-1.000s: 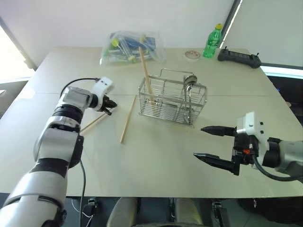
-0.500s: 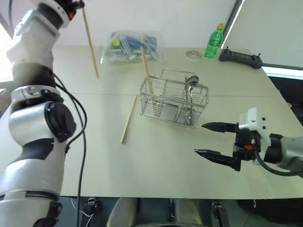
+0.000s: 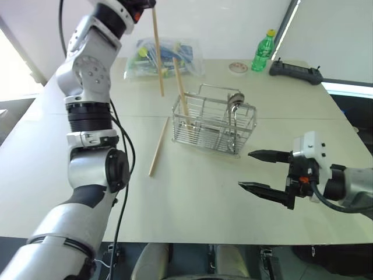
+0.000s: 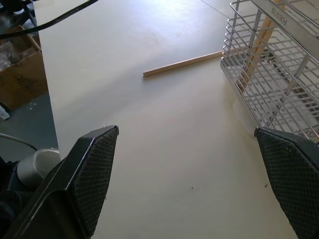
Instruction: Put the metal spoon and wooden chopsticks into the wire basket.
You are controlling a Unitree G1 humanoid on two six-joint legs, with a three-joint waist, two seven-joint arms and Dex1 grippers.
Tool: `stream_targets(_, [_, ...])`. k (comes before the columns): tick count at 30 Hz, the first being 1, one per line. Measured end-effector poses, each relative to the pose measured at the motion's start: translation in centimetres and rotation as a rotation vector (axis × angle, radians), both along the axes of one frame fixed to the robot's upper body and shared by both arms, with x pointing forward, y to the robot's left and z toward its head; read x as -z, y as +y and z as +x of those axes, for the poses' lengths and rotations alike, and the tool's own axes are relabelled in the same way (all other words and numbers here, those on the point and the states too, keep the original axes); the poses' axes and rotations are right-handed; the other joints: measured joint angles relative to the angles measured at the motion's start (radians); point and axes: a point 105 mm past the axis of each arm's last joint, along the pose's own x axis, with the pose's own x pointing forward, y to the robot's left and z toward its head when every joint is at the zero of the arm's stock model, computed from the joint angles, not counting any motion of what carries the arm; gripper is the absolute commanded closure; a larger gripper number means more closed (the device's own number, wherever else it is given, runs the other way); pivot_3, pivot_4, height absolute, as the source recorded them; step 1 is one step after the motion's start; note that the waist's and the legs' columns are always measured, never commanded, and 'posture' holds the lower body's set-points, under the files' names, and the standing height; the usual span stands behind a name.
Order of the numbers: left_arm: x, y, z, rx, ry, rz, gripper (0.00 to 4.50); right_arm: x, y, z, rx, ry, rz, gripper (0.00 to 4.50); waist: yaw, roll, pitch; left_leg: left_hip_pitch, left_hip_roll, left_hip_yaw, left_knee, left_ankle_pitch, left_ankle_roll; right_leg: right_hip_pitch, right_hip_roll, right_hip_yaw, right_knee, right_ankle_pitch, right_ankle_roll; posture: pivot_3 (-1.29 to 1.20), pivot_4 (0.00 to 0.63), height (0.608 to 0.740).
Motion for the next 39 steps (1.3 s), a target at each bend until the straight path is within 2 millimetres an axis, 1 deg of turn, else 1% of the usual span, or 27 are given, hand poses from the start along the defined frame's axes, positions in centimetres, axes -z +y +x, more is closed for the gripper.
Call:
stream_targets(2, [-0.2,-1.3,-0.2,0.029,-0.019,-0.001,4.47,0.0,0.2,-0.1,0.003,-0.003,0.005,0.0,0.001,0.0,0.0,0.0,0.0,0.0,0.0,0.0,0.0,0.0,0.0,0.0,0.0,0.0,0.0,0.0,0.15,0.69])
stream_targets(4, [0.1,-3.2,-0.4,0.061,-0.043,0.032,4.47,0.0,0.3,-0.2,0.01,-0.003,0.01,0.0,0.004,0.0,0.0,0.0,0.0,0.0,0.001,0.0,0.0,0.001,0.0,0.0,-0.001,0.0,0.0,0.0,0.15,0.69])
stream_targets(6, [0.5,-4.6,-0.5,0.075,-0.059,0.068,4.47,0.0,0.4,-0.4,0.013,0.0,0.013,0.0,0.003,0.0,0.0,0.0,0.0,0.0,0.001,0.0,0.0,0.001,0.0,0.0,-0.001,0.0,0.0,0.0,0.15,0.69])
stream_targets(10, [2.0,-6.8,-0.4,0.098,-0.08,0.141,4.47,-0.2,0.1,-0.4,0.047,-0.008,0.03,0.0,0.0,0.0,0.0,0.0,0.0,0.001,0.0,0.0,0.0,0.001,0.0,0.0,-0.001,0.0,0.0,0.0,0.15,0.69])
stream_targets(13, [3.7,-7.6,-0.2,0.103,-0.078,0.194,4.47,-0.3,0.0,-0.5,0.06,-0.009,0.038,0.0,-0.001,0.001,0.0,0.0,0.0,0.001,0.0,0.0,0.001,0.001,0.0,0.0,-0.001,0.0,0.0,0.0,0.15,0.69])
stream_targets(14, [4.4,-7.6,0.0,0.102,-0.067,0.201,4.47,-0.3,0.0,-0.5,0.067,-0.012,0.041,0.0,-0.001,0.001,0.0,0.0,0.0,0.001,0.0,0.0,0.001,0.001,0.0,0.0,-0.001,0.0,0.0,0.0,0.15,0.69])
stream_targets(17, [5.3,-7.2,0.2,0.092,-0.049,0.202,3.44,-0.5,-0.2,-0.5,0.081,-0.017,0.049,0.0,0.001,0.0,0.0,0.0,0.0,0.0,0.001,0.0,0.001,0.001,0.0,0.0,-0.001,0.0,0.0,0.0,0.15,0.69])
stream_targets(20, [5.8,-7.1,0.2,0.097,-0.033,0.198,1.91,-0.5,-0.1,-0.5,0.08,-0.013,0.053,0.0,0.001,0.001,0.0,0.0,0.0,0.0,0.0,0.0,0.001,0.001,0.0,0.0,-0.001,0.0,0.0,0.0,0.15,0.69])
stream_targets(23, [6.5,-6.7,0.4,0.088,0.011,0.19,0.25,-0.5,-0.1,-0.5,0.078,-0.011,0.056,0.0,0.002,0.0,0.0,0.0,0.0,0.0,0.0,0.0,0.001,0.001,0.0,0.0,-0.001,0.0,0.0,0.0,0.15,0.69])
stream_targets(24, [6.6,-6.7,0.4,0.091,0.018,0.185,0.07,-0.5,-0.1,-0.5,0.078,-0.012,0.056,0.0,0.002,0.0,0.0,0.0,0.0,0.0,0.0,0.0,0.001,0.001,0.0,0.0,-0.001,0.0,0.0,0.0,0.15,0.69])
stream_targets(28, [6.2,-6.3,0.3,0.086,0.03,0.167,0.07,-0.8,-0.1,-0.4,0.074,-0.025,0.056,0.0,0.001,0.001,0.0,0.0,0.0,0.0,0.0,0.0,0.001,0.001,0.0,0.0,-0.001,0.0,0.0,0.0,0.15,0.69])
stream_targets(31, [6.0,-5.5,0.4,0.08,0.063,0.147,0.07,-1.0,0.0,-0.2,0.072,-0.031,0.059,0.0,-0.001,0.001,0.0,0.0,0.0,0.0,0.0,0.0,0.001,0.001,0.0,0.0,-0.001,0.0,0.0,0.0,0.15,0.69])
stream_targets(33, [5.3,-4.0,0.6,0.056,0.083,0.126,0.07,-1.0,0.0,-0.1,0.072,-0.03,0.061,0.0,-0.003,0.001,0.0,0.0,0.001,0.0,0.0,0.0,0.001,0.001,0.001,0.0,-0.001,0.0,0.0,0.0,0.15,0.69])
stream_targets(36, [3.5,-1.7,0.2,0.009,0.062,0.102,0.07,-0.7,0.0,0.0,0.071,-0.015,0.063,0.0,-0.001,0.001,0.0,0.0,0.0,0.0,0.0,0.0,0.001,0.001,0.001,0.0,-0.001,0.0,0.0,0.0,0.15,0.69])
stream_targets(39, [1.5,1.2,0.0,-0.062,0.051,0.099,0.07,-0.7,0.2,0.1,0.065,-0.018,0.063,0.0,-0.001,0.001,0.0,0.0,0.0,0.0,0.0,0.0,0.001,0.001,0.001,0.0,-0.001,0.0,0.0,0.0,0.15,0.69])
